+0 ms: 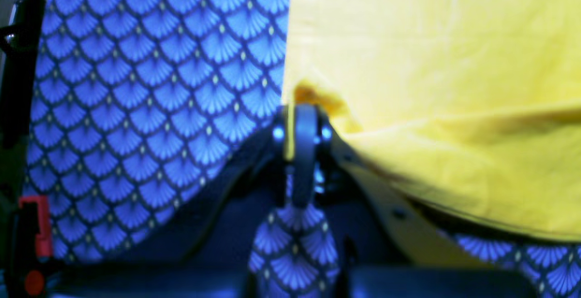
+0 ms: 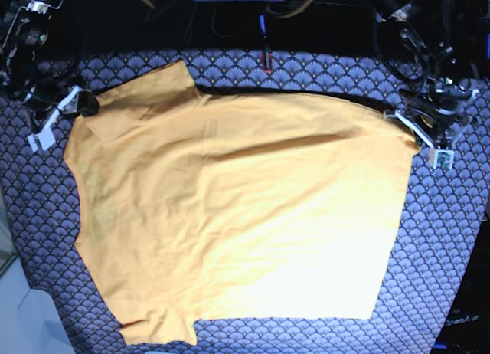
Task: Fold the T-shirt properly
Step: 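Lift the gripped shirt edge slightly with both grippers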
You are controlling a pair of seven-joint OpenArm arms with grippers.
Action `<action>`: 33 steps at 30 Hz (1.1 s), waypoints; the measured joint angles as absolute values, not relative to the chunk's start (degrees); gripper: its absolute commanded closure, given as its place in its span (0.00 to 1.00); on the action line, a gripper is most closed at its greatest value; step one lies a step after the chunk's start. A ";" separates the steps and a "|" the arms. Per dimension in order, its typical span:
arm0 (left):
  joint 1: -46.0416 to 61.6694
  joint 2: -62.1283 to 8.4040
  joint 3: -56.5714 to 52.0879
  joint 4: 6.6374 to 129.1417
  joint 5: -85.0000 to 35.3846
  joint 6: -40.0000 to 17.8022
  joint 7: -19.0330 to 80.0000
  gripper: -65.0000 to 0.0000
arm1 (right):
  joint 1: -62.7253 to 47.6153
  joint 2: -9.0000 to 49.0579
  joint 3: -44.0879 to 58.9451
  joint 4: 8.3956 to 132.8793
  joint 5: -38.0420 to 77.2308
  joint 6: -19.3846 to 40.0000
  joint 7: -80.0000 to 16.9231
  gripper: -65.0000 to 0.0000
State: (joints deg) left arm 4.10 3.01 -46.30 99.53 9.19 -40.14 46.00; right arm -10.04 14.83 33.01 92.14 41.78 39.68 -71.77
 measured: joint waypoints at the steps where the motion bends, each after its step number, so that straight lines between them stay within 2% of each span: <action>1: 4.29 3.03 -46.30 99.55 9.28 -40.18 46.17 1.00 | -10.04 15.00 32.95 92.20 41.80 39.66 -71.79 0.53; 5: 4.12 2.85 -46.39 99.53 9.23 -40.14 46.09 1.00 | -9.85 16.53 32.08 92.25 41.74 39.66 -71.79 0.53; 20: 4.14 3.01 -46.39 99.53 9.23 -40.14 46.09 1.00 | -7.68 16.14 28.10 92.18 41.91 39.66 -71.46 0.54; 33: 4.14 3.01 -46.39 99.53 9.21 -40.14 46.06 1.00 | -9.89 13.78 27.79 92.09 41.89 39.66 -71.33 0.54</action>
